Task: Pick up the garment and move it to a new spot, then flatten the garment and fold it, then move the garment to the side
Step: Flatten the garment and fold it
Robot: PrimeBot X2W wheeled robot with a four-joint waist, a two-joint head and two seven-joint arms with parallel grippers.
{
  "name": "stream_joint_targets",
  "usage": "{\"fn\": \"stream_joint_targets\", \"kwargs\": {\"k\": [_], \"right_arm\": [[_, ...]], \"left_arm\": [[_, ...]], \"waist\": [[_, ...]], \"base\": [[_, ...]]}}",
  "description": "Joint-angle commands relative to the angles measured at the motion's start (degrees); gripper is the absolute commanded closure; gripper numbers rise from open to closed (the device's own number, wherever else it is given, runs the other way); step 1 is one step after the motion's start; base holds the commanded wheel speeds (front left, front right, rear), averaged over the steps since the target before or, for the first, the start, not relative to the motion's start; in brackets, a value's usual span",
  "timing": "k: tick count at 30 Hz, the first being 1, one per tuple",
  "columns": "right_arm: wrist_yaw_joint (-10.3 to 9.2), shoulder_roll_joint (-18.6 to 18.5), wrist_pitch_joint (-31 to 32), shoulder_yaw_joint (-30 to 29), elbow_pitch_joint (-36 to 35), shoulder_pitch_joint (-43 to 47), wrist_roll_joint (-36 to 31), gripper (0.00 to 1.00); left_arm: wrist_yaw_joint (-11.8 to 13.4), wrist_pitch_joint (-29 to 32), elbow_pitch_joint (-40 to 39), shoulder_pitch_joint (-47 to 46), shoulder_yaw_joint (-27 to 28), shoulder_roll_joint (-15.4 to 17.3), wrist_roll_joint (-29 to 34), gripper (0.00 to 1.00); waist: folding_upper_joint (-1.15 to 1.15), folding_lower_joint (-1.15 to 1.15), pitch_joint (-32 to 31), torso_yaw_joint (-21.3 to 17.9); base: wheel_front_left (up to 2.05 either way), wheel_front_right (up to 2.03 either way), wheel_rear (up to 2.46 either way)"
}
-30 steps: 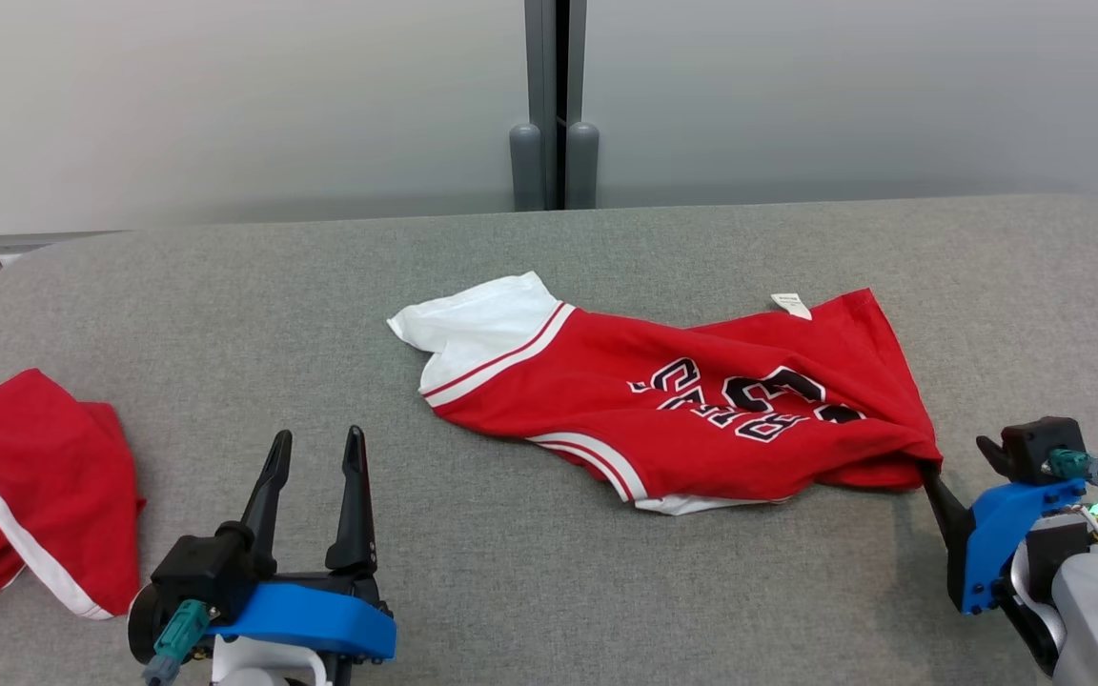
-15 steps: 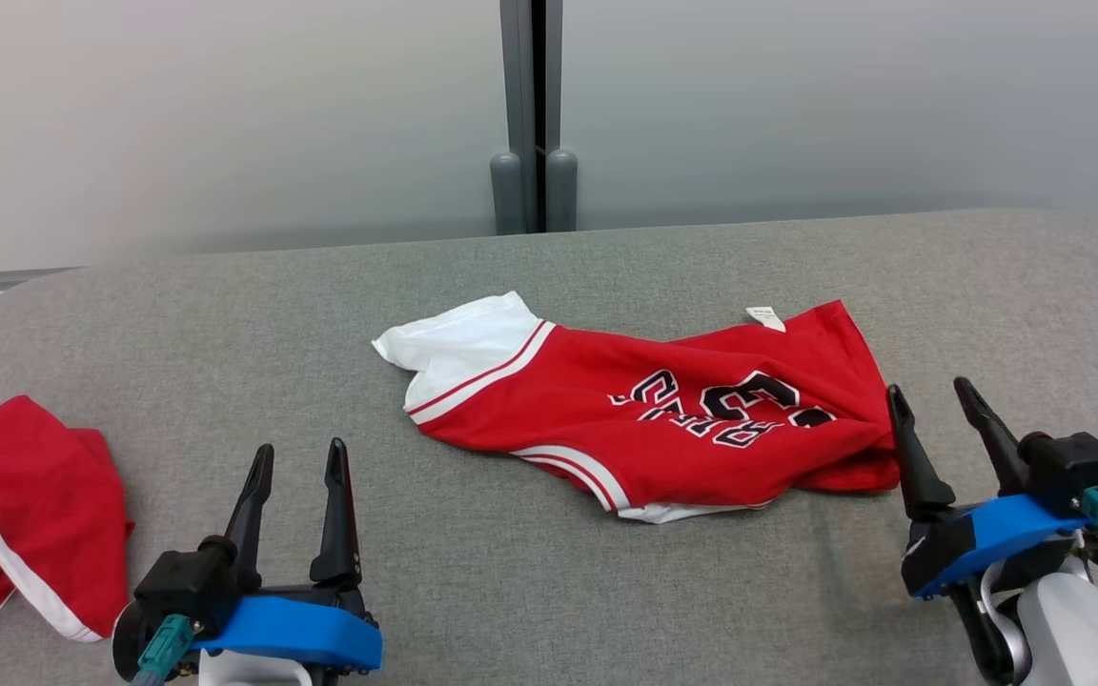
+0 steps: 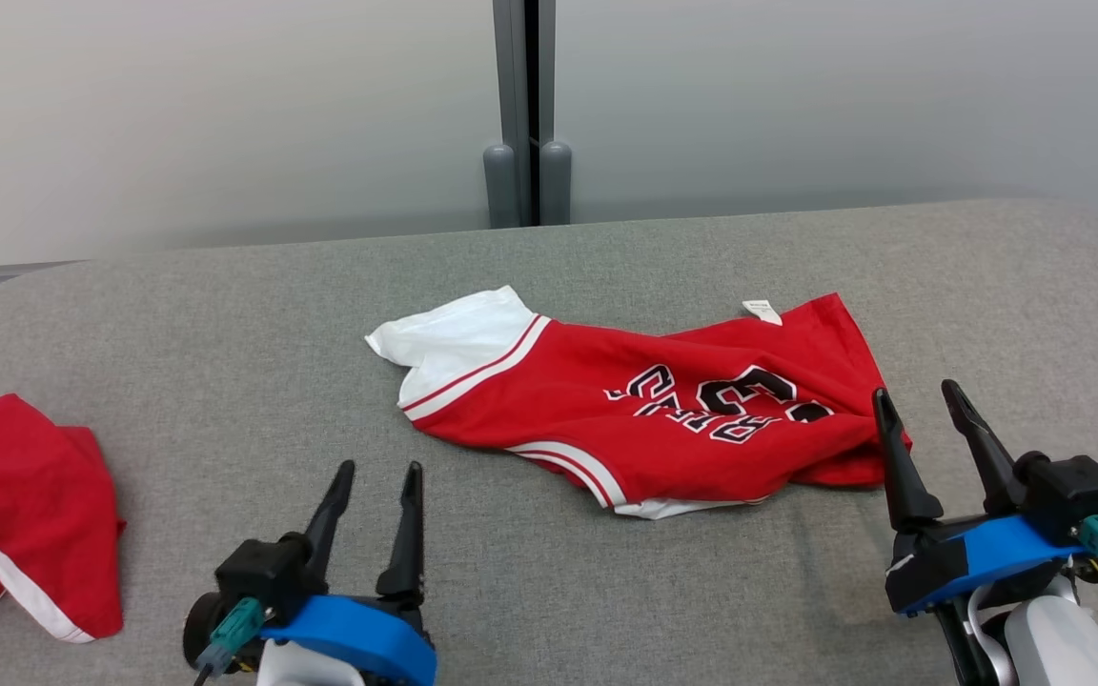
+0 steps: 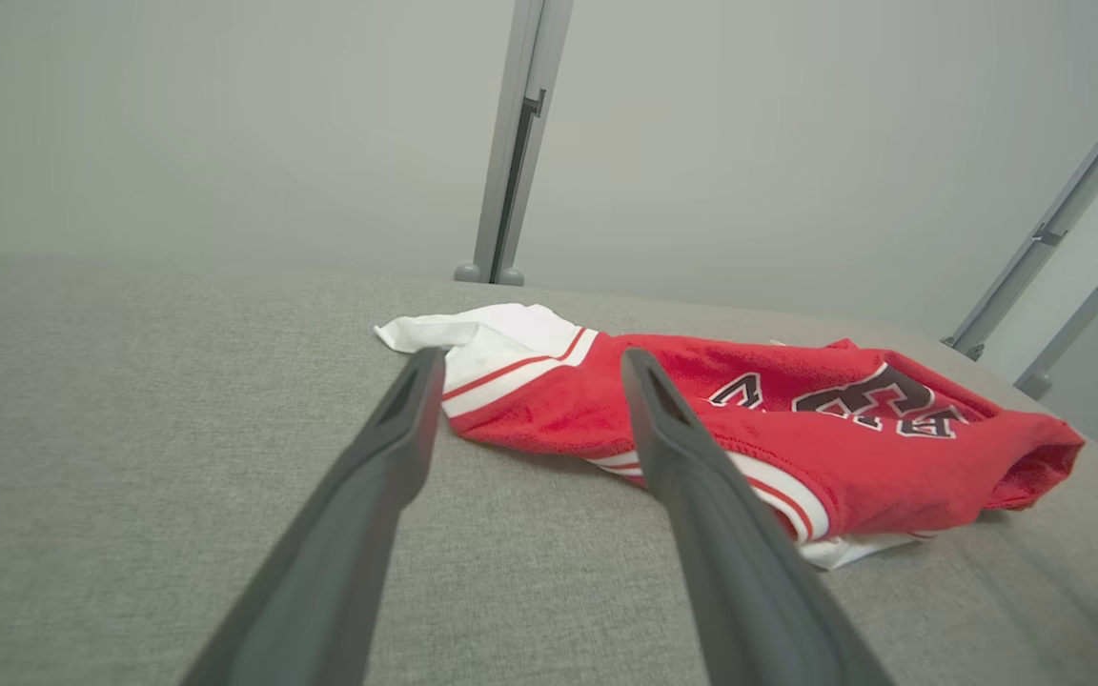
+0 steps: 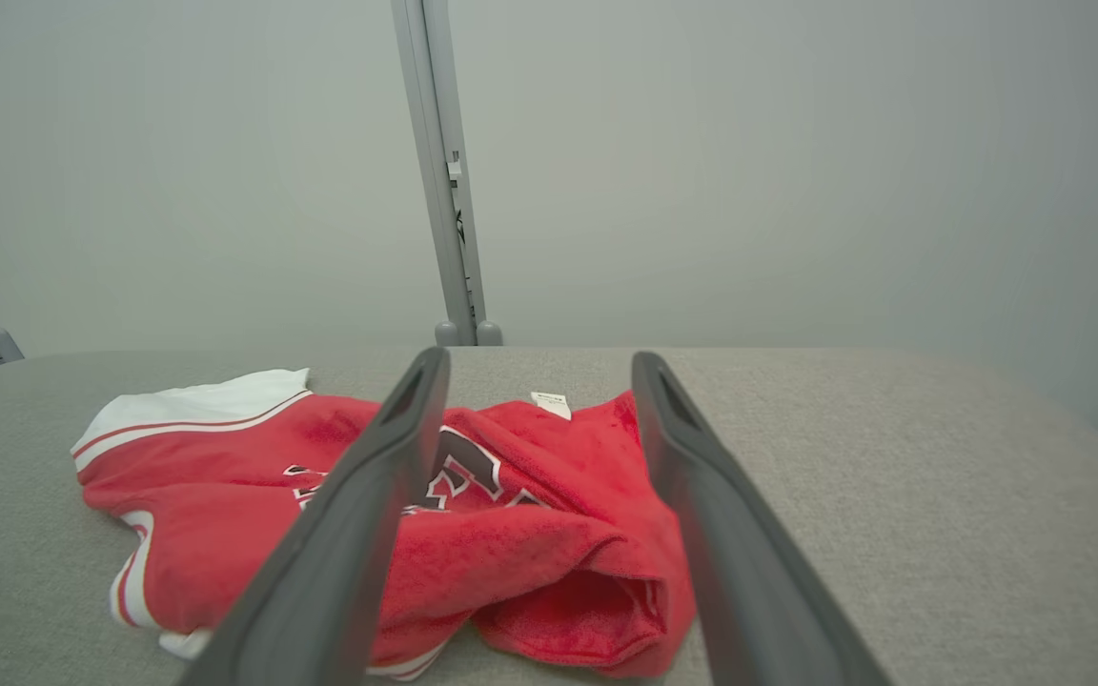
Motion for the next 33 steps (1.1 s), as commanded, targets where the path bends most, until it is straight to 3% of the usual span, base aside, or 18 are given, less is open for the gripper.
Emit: {"fn": "stream_joint_targets", "kwargs": {"k": [1,12,20,27,28,29,30,31,33], "right_arm": [[0.01,-0.35,-0.26,-0.15,-0.16,0.6,0.12,0.0],[0.01,-0.49,-0.26,-1.26,-0.69,-1.9,0.75,0.0],[0.01,0.75,-0.24,-0.43,-0.2,-3.1,1.25,0.0],[0.01,1.42,-0.24,-0.73,0.24,-3.26,1.27,0.0],[0.01,1.55,-0.24,-0.62,0.3,-3.35,1.24,0.0],[0.01,1.65,-0.24,-0.58,0.36,-3.43,1.26,0.0],[0.01,1.67,-0.24,-0.56,0.43,-3.49,1.28,0.0],[0.01,1.7,-0.24,-0.51,0.46,-3.48,1.29,0.0],[0.01,1.9,-0.24,-0.33,0.54,-3.55,1.33,0.0]], "left_arm": [[-0.57,1.72,0.66,-1.59,-1.76,0.05,-0.63,0.0],[-1.3,19.59,3.87,-8.77,-17.65,2.54,-11.78,0.0],[-1.18,20.46,9.66,-14.81,-22.26,3.53,-19.03,0.0],[-1.19,18.37,13.56,-18.16,-24.98,4.68,-23.5,0.0],[-1.19,17.85,13.39,-18.49,-25.7,4.8,-24.42,0.07],[-1.19,17.18,12.96,-18.83,-26.2,4.88,-25.41,0.36],[-1.19,16.51,12.71,-19.34,-26.62,5.35,-26.07,0.74],[-1.19,16.03,12.54,-19.92,-27.14,5.84,-26.52,1.0],[-1.19,15.09,11.94,-21.29,-27.9,6.91,-27.34,1.0]], "waist": [[0.0,0.0,0.29,-0.11],[0.0,0.0,4.51,-3.62],[0.0,0.0,7.11,-8.01],[0.0,0.0,7.29,-9.16],[0.0,0.0,7.26,-9.16],[0.0,0.0,7.19,-9.11],[0.0,0.0,7.15,-9.05],[0.0,0.0,7.13,-8.99],[0.0,0.0,7.14,-8.89]], "base": [[0.0,0.0,0.0],[0.0,0.0,0.0],[0.0,0.0,0.0],[0.0,0.0,0.0],[0.0,0.0,0.0],[0.0,0.0,0.0],[0.0,0.0,0.0],[0.0,0.0,0.0],[0.0,0.0,0.0]]}}
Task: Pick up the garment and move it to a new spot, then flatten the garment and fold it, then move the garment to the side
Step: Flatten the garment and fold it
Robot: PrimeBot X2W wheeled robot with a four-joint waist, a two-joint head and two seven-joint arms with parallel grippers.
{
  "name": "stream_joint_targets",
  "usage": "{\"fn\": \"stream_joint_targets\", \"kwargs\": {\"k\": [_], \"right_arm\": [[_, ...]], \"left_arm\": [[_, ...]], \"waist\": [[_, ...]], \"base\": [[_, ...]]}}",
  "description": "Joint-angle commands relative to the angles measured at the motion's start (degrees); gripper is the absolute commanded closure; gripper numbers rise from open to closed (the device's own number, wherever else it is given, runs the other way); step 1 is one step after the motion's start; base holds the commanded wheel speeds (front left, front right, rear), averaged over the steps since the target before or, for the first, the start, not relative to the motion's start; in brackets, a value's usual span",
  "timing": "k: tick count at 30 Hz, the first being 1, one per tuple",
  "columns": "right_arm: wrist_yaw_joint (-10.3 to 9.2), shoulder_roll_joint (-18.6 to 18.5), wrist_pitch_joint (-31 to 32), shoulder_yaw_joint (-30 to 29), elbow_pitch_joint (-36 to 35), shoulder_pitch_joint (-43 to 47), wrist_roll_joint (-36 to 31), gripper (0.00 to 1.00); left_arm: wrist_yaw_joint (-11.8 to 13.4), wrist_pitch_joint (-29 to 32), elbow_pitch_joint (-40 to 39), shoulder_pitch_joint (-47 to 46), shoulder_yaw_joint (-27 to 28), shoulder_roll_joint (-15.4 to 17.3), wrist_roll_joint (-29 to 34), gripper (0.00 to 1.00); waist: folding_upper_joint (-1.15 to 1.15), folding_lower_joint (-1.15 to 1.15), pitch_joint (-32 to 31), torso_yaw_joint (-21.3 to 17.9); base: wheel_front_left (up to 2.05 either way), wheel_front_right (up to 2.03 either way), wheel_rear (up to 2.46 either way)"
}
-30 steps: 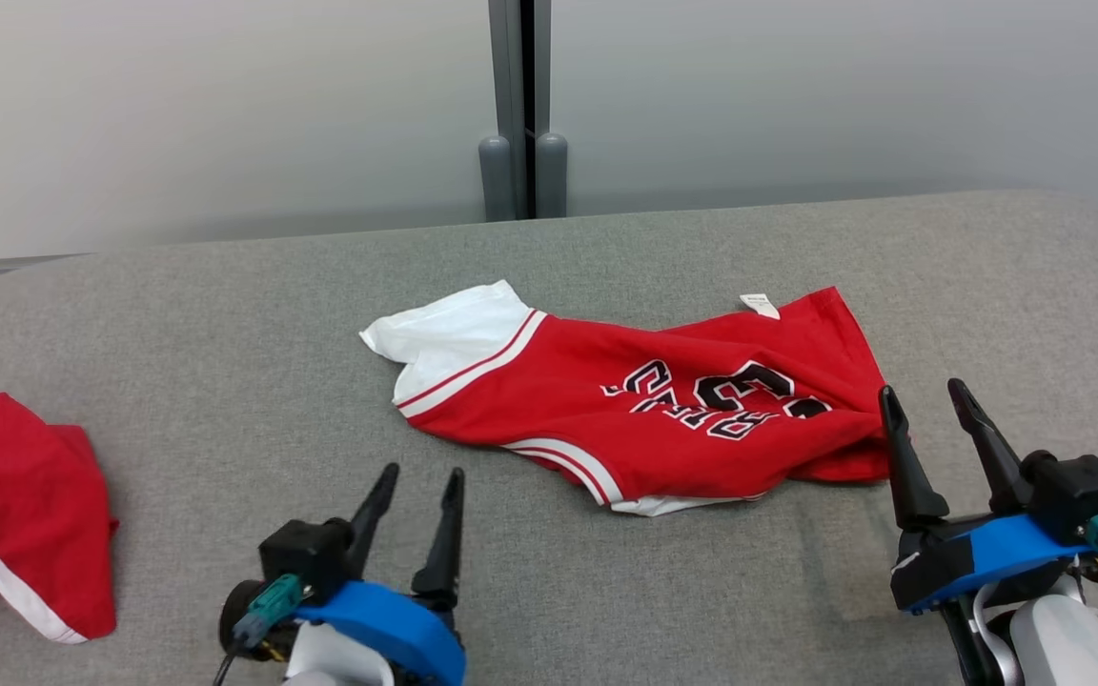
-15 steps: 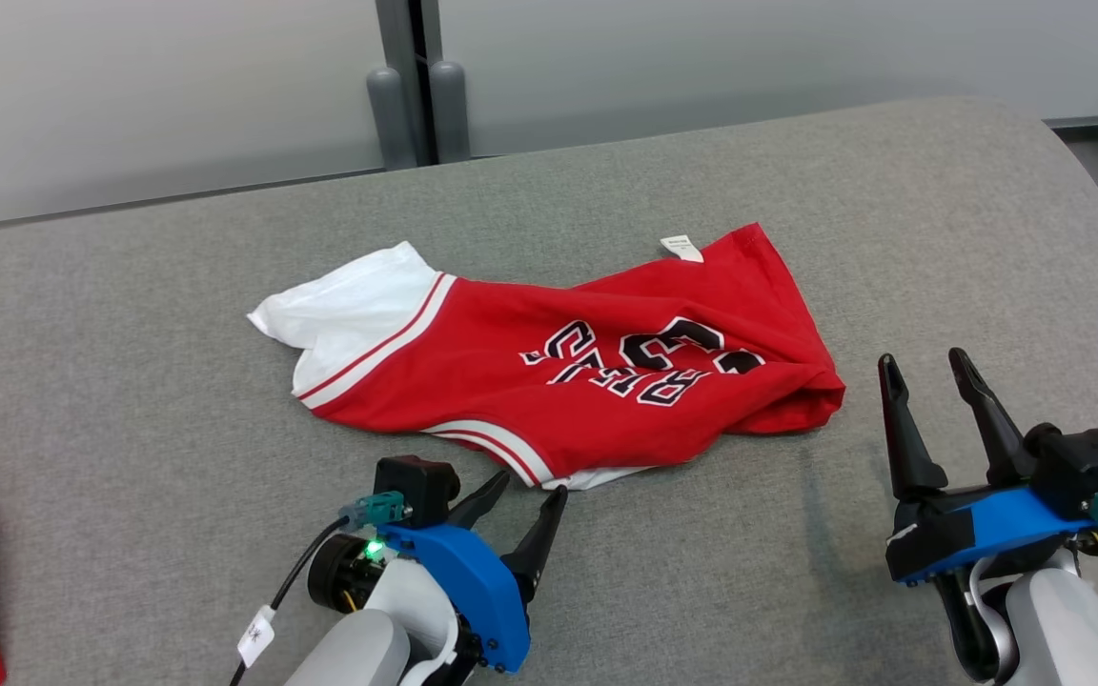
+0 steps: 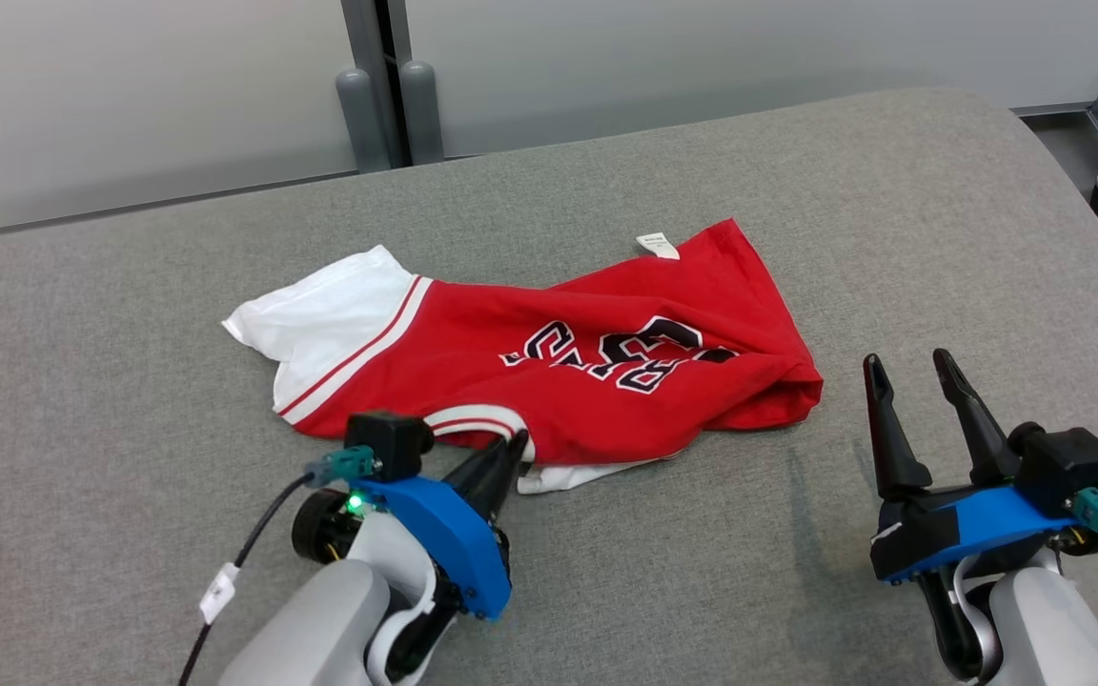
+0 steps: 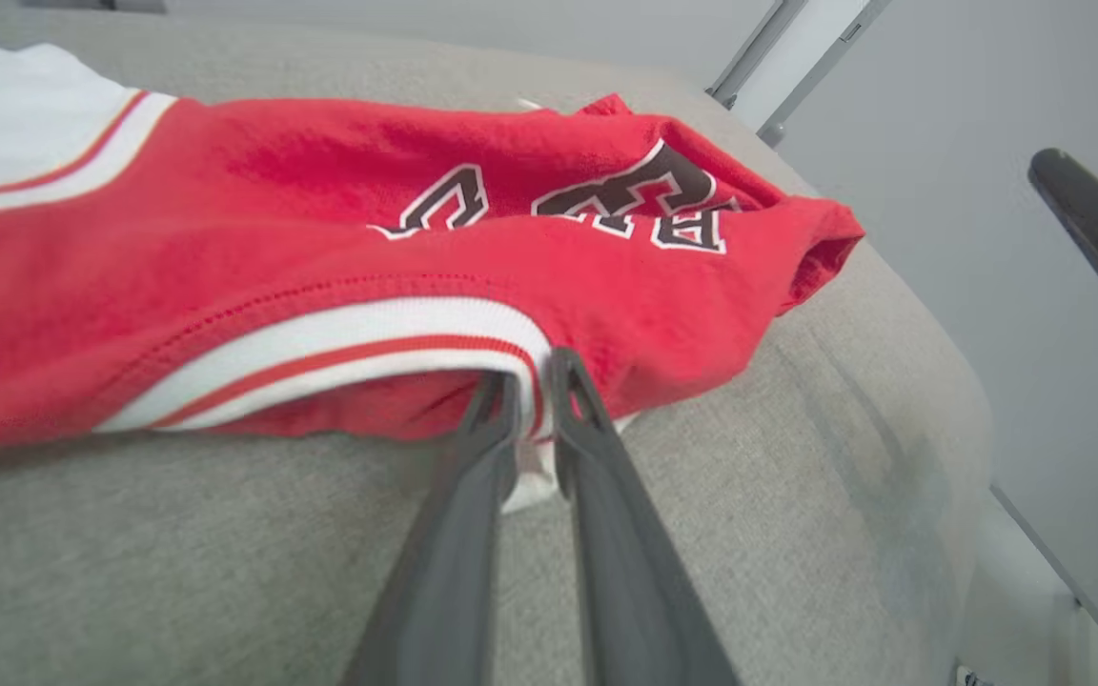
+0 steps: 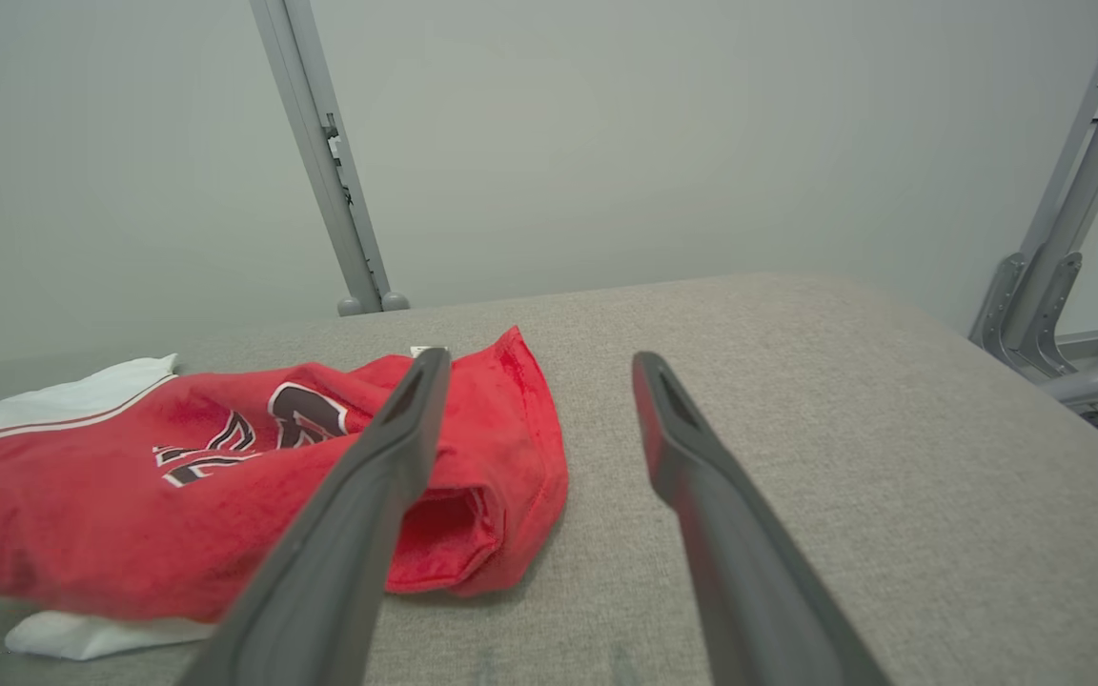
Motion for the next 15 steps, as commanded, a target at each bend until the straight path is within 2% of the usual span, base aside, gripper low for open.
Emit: {"fn": "stream_joint_targets", "kwargs": {"k": [1,5,11,15], "right_arm": [[0.01,0.21,-0.21,0.21,0.13,-0.71,0.33,0.0],[0.01,0.29,-0.21,0.43,-0.12,-1.12,0.5,0.0],[0.01,0.9,-0.2,1.22,-0.32,-2.01,1.04,0.0],[0.01,1.65,-0.21,1.54,-0.4,-2.57,1.3,0.0]], "left_arm": [[-0.13,-1.04,-0.93,-2.3,-0.21,1.13,-1.16,1.0],[-0.13,-1.26,-2.37,-5.04,0.01,2.79,-3.41,1.0],[-0.12,2.37,-3.12,-13.77,0.44,8.55,-5.81,1.0],[-0.12,4.97,-0.45,-20.08,1.43,12.49,-7.32,1.0]], "waist": [[0.0,0.0,0.11,0.13],[0.0,0.0,0.73,-0.05],[0.0,0.0,2.57,-2.7],[0.0,0.0,4.18,-5.67]], "base": [[0.0,0.0,0.0],[0.0,0.0,0.0],[0.0,0.0,0.0],[0.0,0.0,0.0]]}}
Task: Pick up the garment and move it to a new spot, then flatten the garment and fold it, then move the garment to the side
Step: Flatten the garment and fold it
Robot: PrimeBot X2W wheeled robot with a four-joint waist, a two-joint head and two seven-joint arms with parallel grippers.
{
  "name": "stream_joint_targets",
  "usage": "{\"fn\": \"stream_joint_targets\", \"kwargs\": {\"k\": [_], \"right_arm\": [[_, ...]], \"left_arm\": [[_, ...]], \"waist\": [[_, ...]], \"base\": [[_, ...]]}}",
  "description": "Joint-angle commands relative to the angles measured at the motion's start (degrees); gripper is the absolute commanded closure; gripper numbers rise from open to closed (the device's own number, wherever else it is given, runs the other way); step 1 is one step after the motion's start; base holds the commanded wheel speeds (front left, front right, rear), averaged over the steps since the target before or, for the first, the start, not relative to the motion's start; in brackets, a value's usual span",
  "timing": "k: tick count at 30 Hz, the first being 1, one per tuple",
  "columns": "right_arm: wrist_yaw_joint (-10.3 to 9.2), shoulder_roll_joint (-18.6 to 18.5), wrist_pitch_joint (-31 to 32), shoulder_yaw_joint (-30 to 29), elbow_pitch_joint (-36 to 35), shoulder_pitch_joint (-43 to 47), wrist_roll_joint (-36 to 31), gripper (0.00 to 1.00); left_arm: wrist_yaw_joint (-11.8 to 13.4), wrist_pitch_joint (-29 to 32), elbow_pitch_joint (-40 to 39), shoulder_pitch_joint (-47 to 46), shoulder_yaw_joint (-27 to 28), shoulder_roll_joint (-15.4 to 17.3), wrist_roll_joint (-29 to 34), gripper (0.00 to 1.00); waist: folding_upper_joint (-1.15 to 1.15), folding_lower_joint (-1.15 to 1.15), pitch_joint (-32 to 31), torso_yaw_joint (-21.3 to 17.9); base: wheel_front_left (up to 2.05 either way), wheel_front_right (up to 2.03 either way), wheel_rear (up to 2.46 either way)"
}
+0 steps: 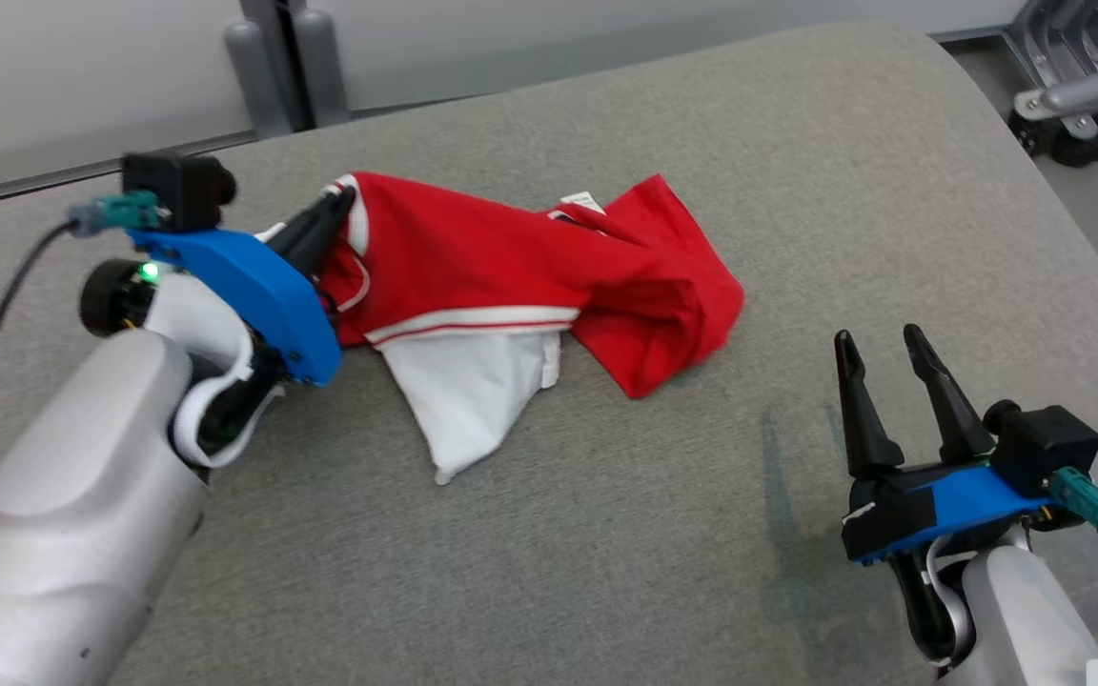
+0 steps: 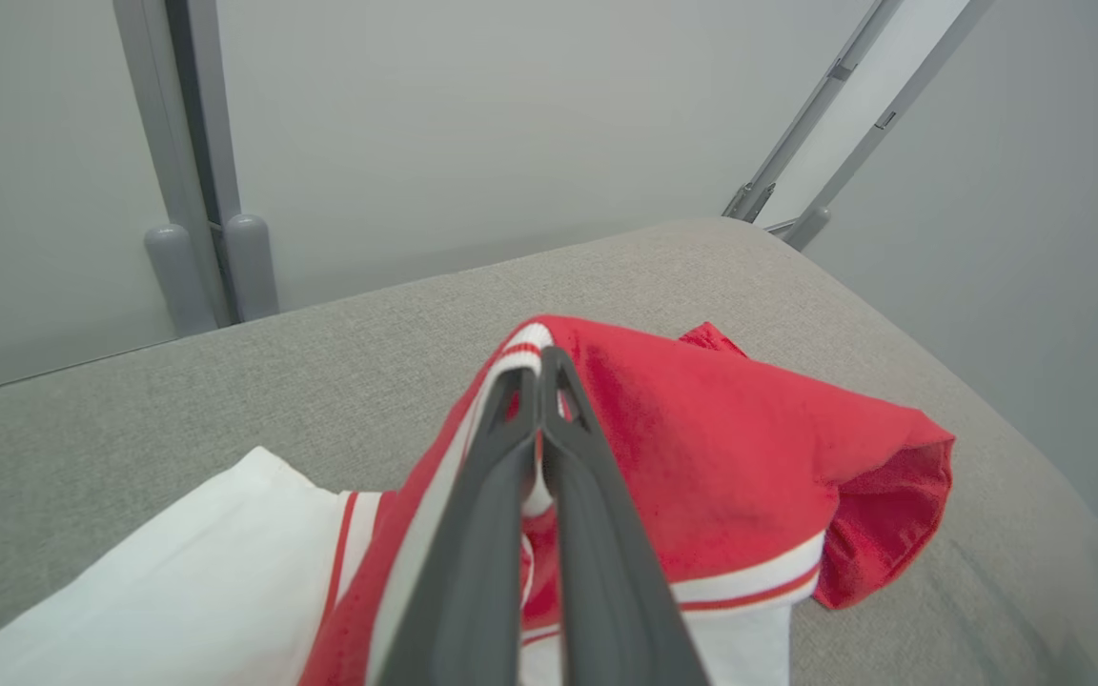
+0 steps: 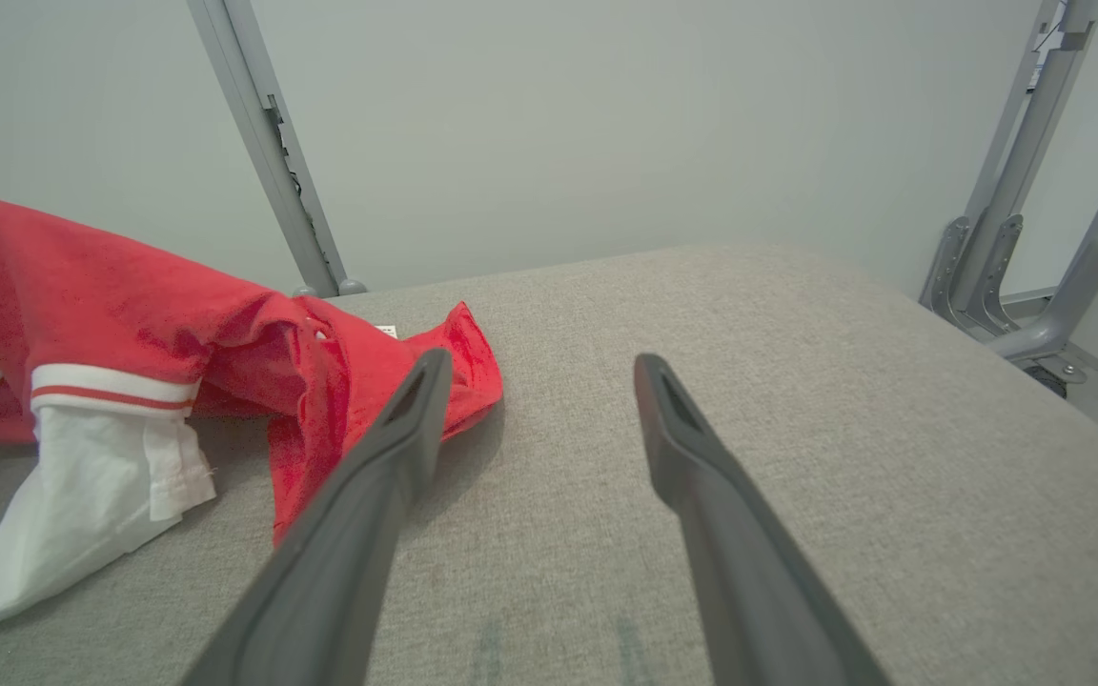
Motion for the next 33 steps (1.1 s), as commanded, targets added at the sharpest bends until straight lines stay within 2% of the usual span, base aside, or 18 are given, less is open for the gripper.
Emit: {"fn": "stream_joint_targets", "kwargs": {"k": [1,8,11,12,13,21,25,29,33], "right_arm": [[0.01,0.43,-0.2,0.22,-0.21,-0.67,0.36,0.0],[0.01,1.73,-0.2,1.79,-0.15,-2.15,1.49,0.0],[0.01,2.16,-0.2,2.02,-0.17,-2.12,1.68,0.0],[0.01,2.18,-0.21,2.05,-0.02,-1.97,1.65,0.0],[0.01,2.17,-0.21,2.0,0.13,-1.78,1.54,0.0],[0.01,0.97,-0.21,2.02,1.23,-1.04,0.38,0.0],[0.01,0.04,-0.21,2.33,1.53,-0.52,0.36,0.0],[0.01,-0.7,-0.21,2.15,1.41,0.45,0.09,0.0],[0.01,-1.22,-0.21,2.2,1.54,0.57,0.36,0.0]], "left_arm": [[-0.11,0.71,1.0,-1.84,0.18,0.67,-0.36,1.0],[-0.09,1.83,13.62,-9.84,0.28,6.56,0.68,1.0],[-0.09,0.42,18.54,-11.1,-0.37,6.94,0.87,1.0],[-0.09,0.13,19.42,-11.12,-0.84,6.53,0.4,0.55],[-0.09,-0.07,20.04,-11.07,-1.26,6.18,-0.08,0.0],[-0.09,-3.65,15.98,-8.53,-6.89,5.16,-3.94,0.0],[-0.09,-8.54,12.05,-6.73,-8.98,6.15,-4.15,0.0],[-0.07,-14.55,7.87,-3.46,-9.23,5.82,-4.1,0.0],[2.03,-18.36,4.12,1.37,-10.48,4.09,-2.89,0.0]], "waist": [[-0.01,0.0,0.33,-1.16],[-0.01,0.0,2.9,-7.4],[-0.01,0.0,3.17,-8.27],[-0.01,0.0,3.04,-8.33],[-0.01,0.0,2.86,-8.22],[-0.01,0.0,-0.78,-2.86],[-0.01,0.0,-2.87,0.41],[-0.01,0.0,-4.09,3.2],[-0.01,0.0,-4.14,4.94]], "base": [[0.0,0.0,0.0],[0.0,0.0,0.0],[0.0,0.0,0.0],[0.0,0.0,0.0],[0.0,0.0,0.0],[0.0,0.0,0.0],[0.0,0.0,0.0],[0.0,0.0,0.0],[0.0,0.0,0.0]]}}
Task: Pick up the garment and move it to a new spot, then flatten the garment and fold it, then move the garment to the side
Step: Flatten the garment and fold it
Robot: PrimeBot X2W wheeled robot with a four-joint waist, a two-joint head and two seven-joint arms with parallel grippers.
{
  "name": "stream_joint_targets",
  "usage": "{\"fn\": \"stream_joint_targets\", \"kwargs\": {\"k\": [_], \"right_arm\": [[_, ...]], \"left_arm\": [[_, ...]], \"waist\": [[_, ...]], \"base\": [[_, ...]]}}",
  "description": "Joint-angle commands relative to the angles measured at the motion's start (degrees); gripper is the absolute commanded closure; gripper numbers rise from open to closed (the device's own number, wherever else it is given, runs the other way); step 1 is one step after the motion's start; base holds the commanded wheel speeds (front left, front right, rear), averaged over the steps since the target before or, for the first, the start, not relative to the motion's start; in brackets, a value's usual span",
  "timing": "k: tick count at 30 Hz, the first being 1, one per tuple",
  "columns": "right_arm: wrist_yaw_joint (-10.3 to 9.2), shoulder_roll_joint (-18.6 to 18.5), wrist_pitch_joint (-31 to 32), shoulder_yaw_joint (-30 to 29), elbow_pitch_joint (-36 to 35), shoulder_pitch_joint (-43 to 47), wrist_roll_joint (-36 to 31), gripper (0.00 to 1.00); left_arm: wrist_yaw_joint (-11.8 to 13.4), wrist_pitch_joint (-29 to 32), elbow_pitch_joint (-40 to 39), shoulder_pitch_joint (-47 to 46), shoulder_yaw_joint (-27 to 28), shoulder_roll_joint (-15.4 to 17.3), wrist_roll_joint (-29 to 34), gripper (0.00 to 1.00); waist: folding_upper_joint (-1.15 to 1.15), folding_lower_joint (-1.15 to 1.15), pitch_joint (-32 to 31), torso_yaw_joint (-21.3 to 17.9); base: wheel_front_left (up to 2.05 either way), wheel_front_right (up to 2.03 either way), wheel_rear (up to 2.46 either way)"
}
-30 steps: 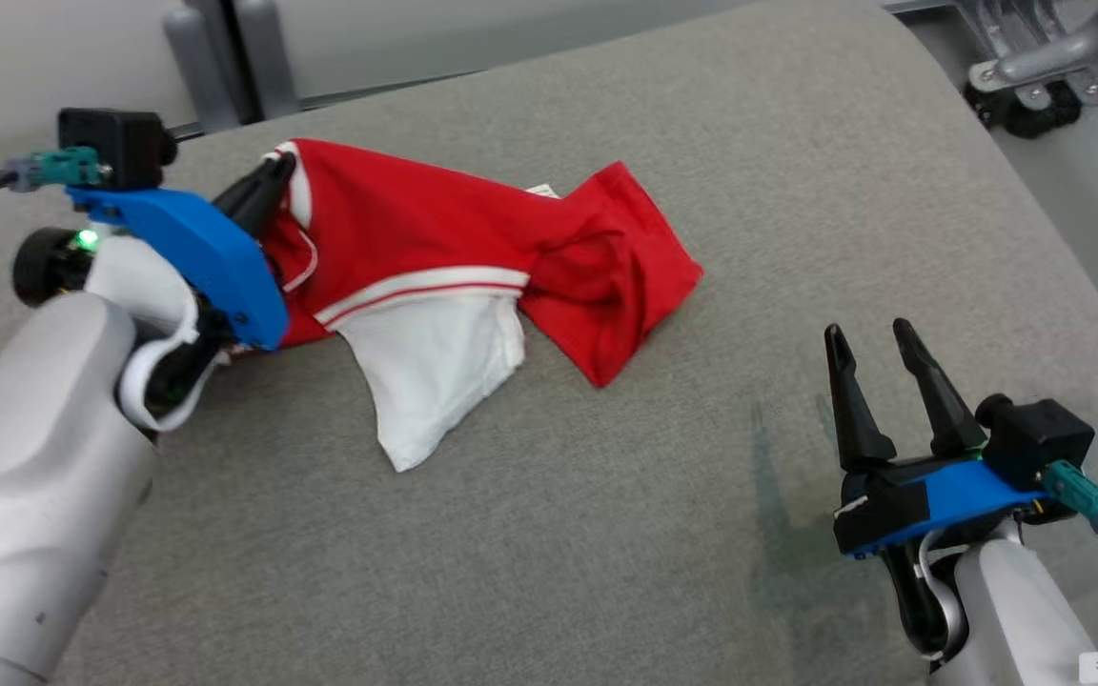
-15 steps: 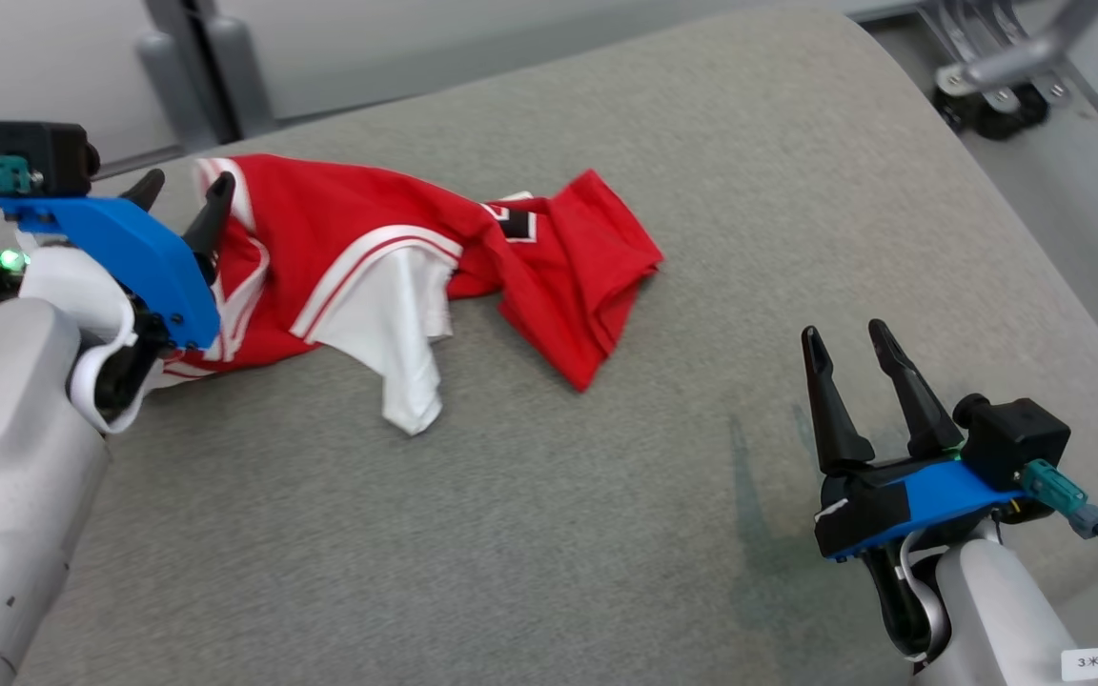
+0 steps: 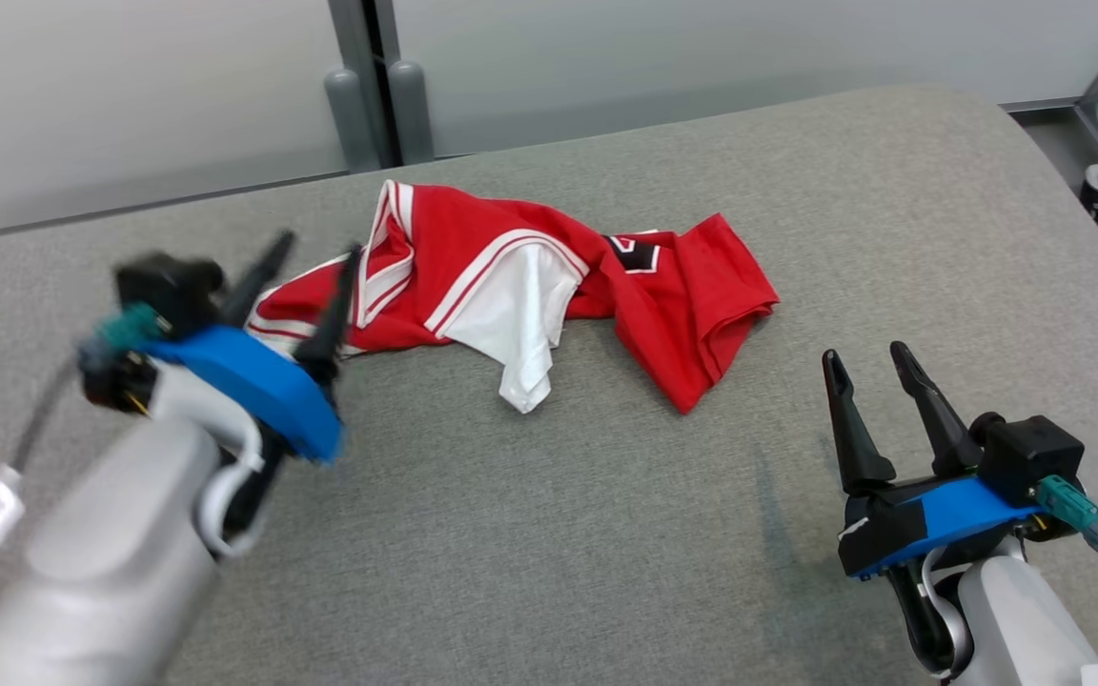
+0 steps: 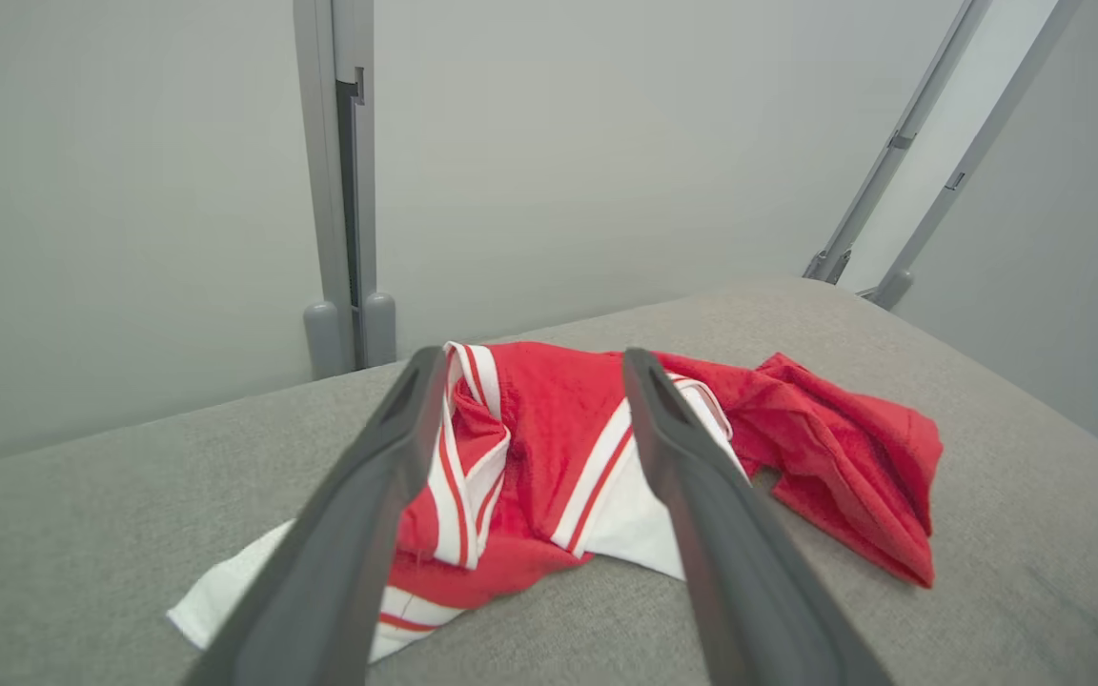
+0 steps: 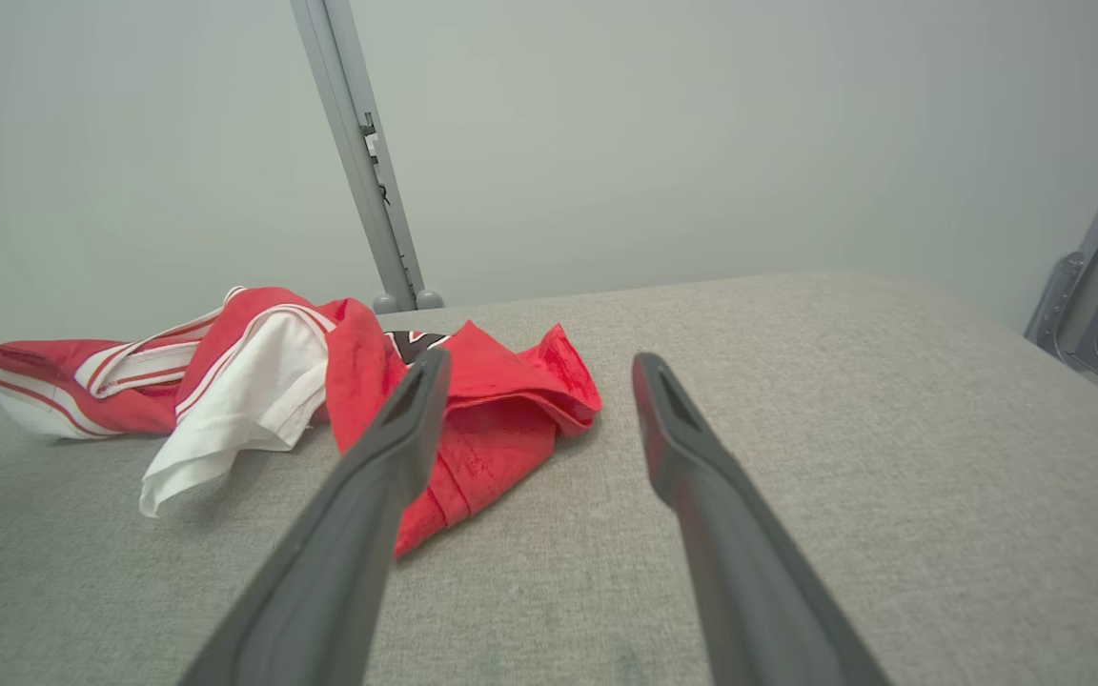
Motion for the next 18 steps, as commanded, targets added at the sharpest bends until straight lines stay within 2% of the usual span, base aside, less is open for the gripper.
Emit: {"fn": "stream_joint_targets", "kwargs": {"k": [1,7,10,18], "right_arm": [[0.01,-0.4,-0.19,-0.08,0.01,0.29,-0.11,0.0],[0.01,-1.01,-0.19,-0.03,-0.47,0.14,0.1,0.0],[0.01,-1.3,-0.19,-0.18,-0.5,0.16,0.18,0.0],[0.01,-0.68,-0.2,0.22,-0.77,-1.15,0.37,0.0]], "left_arm": [[1.12,-0.99,-1.28,2.21,-0.88,-0.97,0.86,0.0],[5.02,-2.17,-5.26,8.67,-4.99,-4.87,3.58,0.0],[5.98,-1.32,-5.67,9.5,-7.4,-6.76,5.18,0.0],[8.5,1.68,1.63,5.23,-11.91,-9.91,10.2,0.0]], "waist": [[0.01,0.01,0.27,0.57],[0.01,0.01,0.83,0.72],[0.01,0.01,1.45,0.44],[0.01,0.01,3.63,-2.35]], "base": [[0.0,0.0,0.0],[0.0,0.0,0.0],[0.0,0.0,0.0],[0.0,0.0,0.0]]}}
